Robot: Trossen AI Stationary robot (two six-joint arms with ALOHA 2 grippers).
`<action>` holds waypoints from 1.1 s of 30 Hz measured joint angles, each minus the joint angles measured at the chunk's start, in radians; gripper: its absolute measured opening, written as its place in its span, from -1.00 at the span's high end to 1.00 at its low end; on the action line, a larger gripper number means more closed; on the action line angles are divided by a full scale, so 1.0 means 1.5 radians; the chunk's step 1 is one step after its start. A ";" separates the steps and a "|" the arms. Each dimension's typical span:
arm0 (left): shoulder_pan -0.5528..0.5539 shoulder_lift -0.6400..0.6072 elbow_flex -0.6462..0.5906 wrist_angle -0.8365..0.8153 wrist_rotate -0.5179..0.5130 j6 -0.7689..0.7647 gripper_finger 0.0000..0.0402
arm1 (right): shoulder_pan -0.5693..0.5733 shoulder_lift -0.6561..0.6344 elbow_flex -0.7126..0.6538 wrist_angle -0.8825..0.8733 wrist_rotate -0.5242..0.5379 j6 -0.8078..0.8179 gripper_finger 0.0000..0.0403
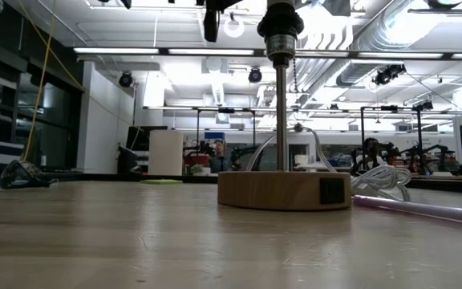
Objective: Screw lightbulb
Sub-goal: Remove the lightbulb from the lamp
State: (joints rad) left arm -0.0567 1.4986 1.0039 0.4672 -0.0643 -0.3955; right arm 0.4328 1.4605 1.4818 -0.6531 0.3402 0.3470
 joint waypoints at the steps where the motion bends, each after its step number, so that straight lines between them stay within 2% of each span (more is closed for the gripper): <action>1: -0.003 -0.002 0.000 -0.003 0.000 -0.002 1.00 | 0.000 -0.001 0.000 -0.003 0.000 0.001 1.00; 5: -0.015 -0.026 0.000 -0.040 0.005 0.002 1.00 | 0.002 -0.008 0.000 -0.034 0.005 0.007 1.00; 10: -0.031 -0.079 -0.001 -0.139 0.015 0.002 1.00 | 0.001 -0.013 0.001 -0.101 0.017 0.011 1.00; 15: -0.057 -0.137 -0.001 -0.232 0.027 0.000 1.00 | -0.005 -0.022 -0.001 -0.168 0.064 0.013 1.00; 22: -0.097 -0.227 -0.001 -0.324 0.022 -0.009 1.00 | -0.021 -0.055 -0.001 -0.277 0.063 0.025 1.00; 25: -0.105 -0.277 -0.001 -0.379 -0.016 0.008 1.00 | -0.020 -0.074 -0.001 -0.302 0.054 0.043 1.00; 29: -0.088 -0.313 0.000 -0.430 -0.166 0.058 1.00 | -0.011 -0.086 -0.001 -0.281 -0.002 0.067 1.00; 30: -0.073 -0.312 0.000 -0.432 -0.182 0.062 1.00 | -0.008 -0.086 -0.001 -0.265 -0.016 0.067 1.00; 33: -0.012 -0.283 0.000 -0.425 -0.154 0.063 1.00 | 0.004 -0.077 0.000 -0.196 -0.049 0.056 1.00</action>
State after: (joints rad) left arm -0.0741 1.0740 1.0042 -0.1700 -0.2949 -0.3009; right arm 0.4394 1.3450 1.4812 -0.9473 0.2668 0.4315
